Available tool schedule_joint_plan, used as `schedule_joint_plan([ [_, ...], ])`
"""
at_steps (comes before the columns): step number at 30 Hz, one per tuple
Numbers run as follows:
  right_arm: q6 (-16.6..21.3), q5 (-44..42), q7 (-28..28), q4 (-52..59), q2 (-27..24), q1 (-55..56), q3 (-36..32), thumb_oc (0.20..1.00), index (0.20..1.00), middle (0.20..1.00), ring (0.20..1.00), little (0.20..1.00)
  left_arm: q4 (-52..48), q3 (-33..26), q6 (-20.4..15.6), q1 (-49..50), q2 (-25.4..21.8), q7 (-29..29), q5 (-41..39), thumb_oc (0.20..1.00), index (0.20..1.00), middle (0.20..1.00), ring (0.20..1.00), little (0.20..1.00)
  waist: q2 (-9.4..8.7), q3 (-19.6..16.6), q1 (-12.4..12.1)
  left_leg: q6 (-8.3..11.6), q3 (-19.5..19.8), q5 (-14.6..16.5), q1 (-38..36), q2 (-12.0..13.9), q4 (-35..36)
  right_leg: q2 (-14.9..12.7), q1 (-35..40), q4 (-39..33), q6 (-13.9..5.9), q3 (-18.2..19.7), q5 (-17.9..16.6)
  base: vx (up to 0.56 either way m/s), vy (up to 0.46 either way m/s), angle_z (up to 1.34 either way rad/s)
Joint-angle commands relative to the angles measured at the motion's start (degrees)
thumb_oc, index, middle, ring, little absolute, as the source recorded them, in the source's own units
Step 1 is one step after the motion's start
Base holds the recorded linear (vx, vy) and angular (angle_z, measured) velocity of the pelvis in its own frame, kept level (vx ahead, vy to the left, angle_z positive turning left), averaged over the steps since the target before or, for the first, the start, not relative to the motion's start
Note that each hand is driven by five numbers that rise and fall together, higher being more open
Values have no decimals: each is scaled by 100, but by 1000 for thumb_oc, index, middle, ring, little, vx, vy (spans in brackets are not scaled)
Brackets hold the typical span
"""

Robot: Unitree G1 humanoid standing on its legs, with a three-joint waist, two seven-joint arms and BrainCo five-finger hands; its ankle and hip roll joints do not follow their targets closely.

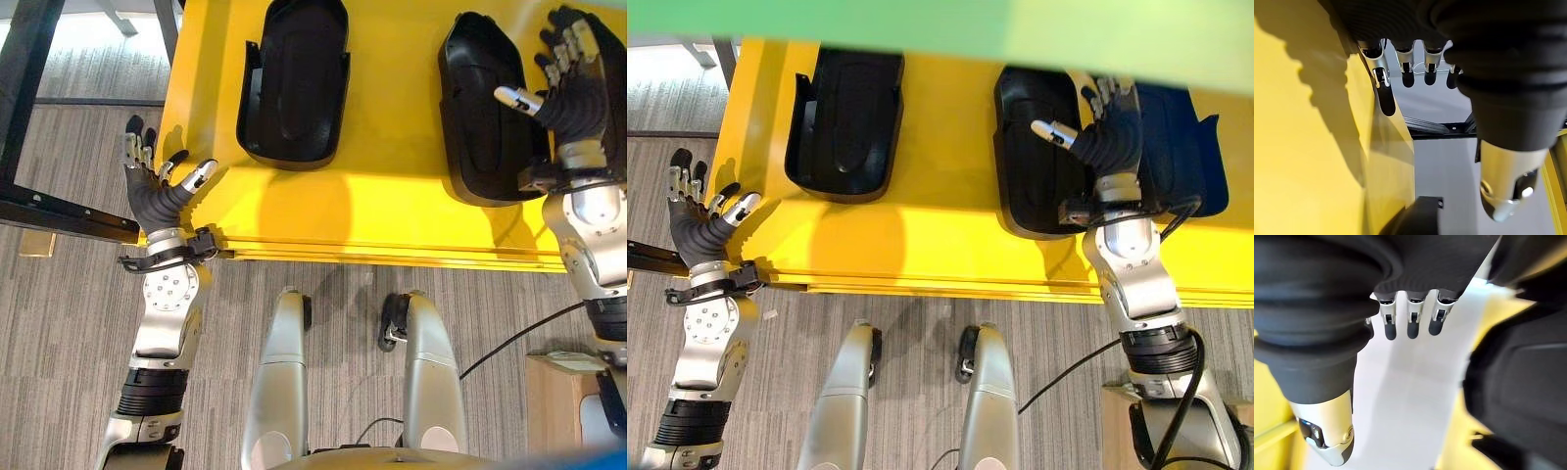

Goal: Move parts from the plastic box to the shelf.

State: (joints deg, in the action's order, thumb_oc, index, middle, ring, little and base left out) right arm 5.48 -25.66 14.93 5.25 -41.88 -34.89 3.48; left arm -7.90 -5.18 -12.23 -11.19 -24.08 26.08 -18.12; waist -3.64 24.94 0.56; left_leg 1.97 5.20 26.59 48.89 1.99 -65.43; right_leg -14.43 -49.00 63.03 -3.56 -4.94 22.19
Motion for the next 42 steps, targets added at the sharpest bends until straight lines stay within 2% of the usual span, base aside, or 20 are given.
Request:
schedule_joint_plan([
  [1,501,-12,-24,184,-311,-589,7,1000,1000,1000,1000,1000,-198,-97,-134,334,-158,-64,-159,1000,1000,1000,1000,1000,55,-197,-23,-104,75,99,178,363,7,7,203,-296,-49,211,-47,0,0,0],
  [6,900,-435,-63,729,-205,-842,14,1000,1000,1000,1000,1000,-219,-116,-194,425,-160,-3,-235,1000,1000,1000,1000,1000,61,-215,-12,-104,50,86,179,374,28,14,193,-307,-54,219,-60,0,0,0],
  [10,994,-485,-151,1142,43,-549,-100,1000,1000,1000,1000,1000,-175,-126,-183,444,-121,49,-239,1000,1000,1000,1000,1000,52,-216,23,-104,44,80,174,373,33,22,190,-309,-54,235,-65,0,0,0],
  [12,1065,-449,-202,1380,277,-111,-283,1000,1000,1000,1000,1000,-156,-144,-203,441,-78,100,-202,1000,1000,1000,1000,1000,52,-207,78,-101,48,72,189,379,28,33,164,-304,-61,246,-68,0,0,0],
  [13,1110,-255,-243,1626,430,486,-593,1000,1000,1000,1000,1000,-159,-169,-211,457,-36,113,-136,1000,1000,1000,1000,1000,51,-207,149,-102,47,72,209,390,28,48,147,-312,-65,246,-70,0,0,0],
  [16,1073,-40,-309,1742,590,1188,-900,1000,1000,1000,1000,1000,-184,-190,-203,490,-7,86,-27,1000,1000,1000,1000,1000,48,-202,226,-96,38,76,219,404,30,47,136,-308,-72,244,-60,-1,4,-2],
  [19,1030,557,-342,1906,650,2069,-1438,1000,1000,1000,1000,1000,-236,-279,-186,574,54,17,146,1000,1000,1000,1000,1000,36,-220,349,-85,46,79,239,406,33,80,103,-319,-84,258,-58,0,9,-7],
  [23,1019,996,-378,1946,762,2702,-1792,1000,1000,1000,1000,1000,-293,-352,-178,635,38,8,513,1000,1000,1000,1000,1000,36,-256,449,-66,59,79,233,436,53,118,89,-348,-91,271,-65,-5,12,-8],
  [27,1073,1181,-330,1848,944,3076,-1948,1000,1000,1000,1000,1000,-329,-334,-150,649,-65,95,1136,1000,1000,1000,1000,1000,25,-285,501,-45,51,44,189,468,152,156,113,-448,-111,268,-94,-14,6,-9],
  [31,1147,1369,-322,1711,1143,3498,-2117,1000,1000,1000,1000,1000,-340,-308,34,956,-365,181,2574,1000,1000,1000,1000,1000,23,-278,564,-30,44,5,206,488,180,192,91,-502,-133,280,-124,-32,10,-5],
  [34,1175,1372,-360,1645,1160,3565,-2140,1000,1000,1000,1000,1000,-316,-495,152,1090,-682,367,3563,1000,1000,1000,1000,1000,25,-278,548,-17,37,-13,224,493,181,199,90,-515,-138,278,-131,0,0,0],
  [37,1139,1342,-409,1644,1199,3424,-2064,1000,1000,1000,1000,1000,-235,-472,133,997,-627,168,3313,1000,1000,1000,1000,1000,20,-257,550,-23,27,-40,223,481,194,221,101,-523,-118,292,-138,0,0,0],
  [40,1050,1303,-456,1628,1223,3125,-1885,1000,1000,1000,1000,1000,340,-318,182,477,-417,-127,2129,1000,1000,1000,1000,1000,6,-269,586,-1,15,-72,201,483,223,241,99,-524,-103,311,-140,0,0,0],
  [42,1028,1273,-461,1600,1266,3044,-1835,1000,1000,1000,1000,1000,520,-294,86,267,-295,-179,1526,1000,1000,1000,1000,1000,-5,-278,603,3,9,-71,198,494,215,238,95,-517,-93,307,-135,0,0,0],
])
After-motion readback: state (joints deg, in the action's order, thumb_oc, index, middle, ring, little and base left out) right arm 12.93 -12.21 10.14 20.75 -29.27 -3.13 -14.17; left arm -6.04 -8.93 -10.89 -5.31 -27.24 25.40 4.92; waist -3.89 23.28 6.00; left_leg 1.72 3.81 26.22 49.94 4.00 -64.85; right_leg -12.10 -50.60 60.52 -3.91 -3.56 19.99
